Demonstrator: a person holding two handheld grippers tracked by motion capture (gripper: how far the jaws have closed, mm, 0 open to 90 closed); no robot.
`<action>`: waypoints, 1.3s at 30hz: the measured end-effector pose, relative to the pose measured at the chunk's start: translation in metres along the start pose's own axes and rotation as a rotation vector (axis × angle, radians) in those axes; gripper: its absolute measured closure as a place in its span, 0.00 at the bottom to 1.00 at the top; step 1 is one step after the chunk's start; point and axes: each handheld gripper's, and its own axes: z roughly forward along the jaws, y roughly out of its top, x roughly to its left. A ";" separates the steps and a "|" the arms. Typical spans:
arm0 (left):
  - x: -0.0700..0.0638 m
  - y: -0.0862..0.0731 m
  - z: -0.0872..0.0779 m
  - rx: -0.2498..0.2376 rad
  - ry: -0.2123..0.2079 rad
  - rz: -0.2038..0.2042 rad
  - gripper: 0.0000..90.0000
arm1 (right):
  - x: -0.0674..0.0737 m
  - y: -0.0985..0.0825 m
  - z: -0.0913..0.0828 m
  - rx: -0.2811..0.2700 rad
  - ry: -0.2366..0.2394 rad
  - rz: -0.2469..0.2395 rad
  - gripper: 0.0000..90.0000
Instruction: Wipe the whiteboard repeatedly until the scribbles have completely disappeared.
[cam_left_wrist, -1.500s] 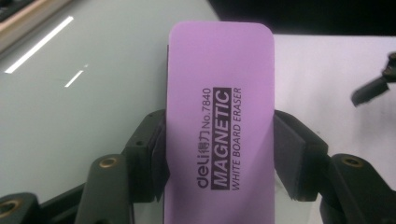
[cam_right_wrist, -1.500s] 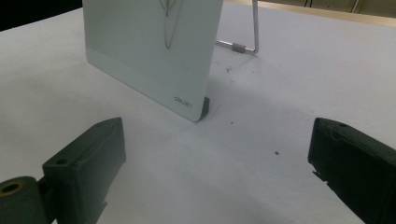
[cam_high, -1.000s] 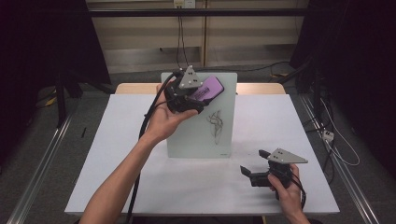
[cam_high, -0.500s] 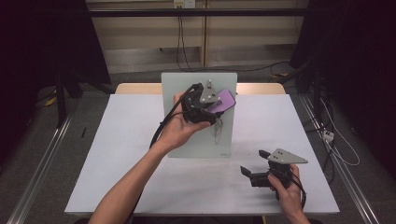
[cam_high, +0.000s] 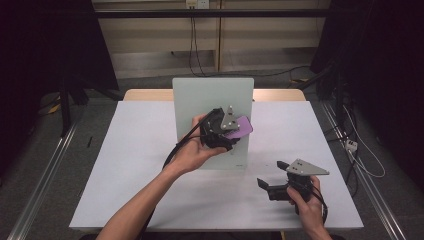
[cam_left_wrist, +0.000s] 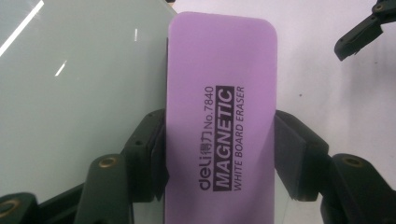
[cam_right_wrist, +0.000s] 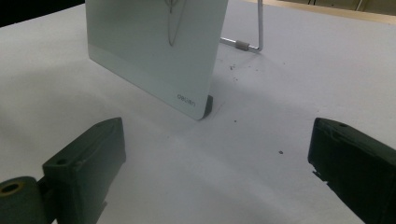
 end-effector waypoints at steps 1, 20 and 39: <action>0.001 0.000 0.000 -0.008 -0.003 -0.012 0.46 | 0.000 0.000 0.000 0.000 -0.001 0.000 0.04; 0.011 -0.007 -0.013 -0.044 0.031 -0.044 0.45 | 0.001 0.000 0.001 0.003 0.000 -0.003 0.04; 0.010 -0.007 -0.008 -0.031 -0.016 -0.040 0.45 | 0.000 0.000 0.000 0.003 0.000 0.000 0.04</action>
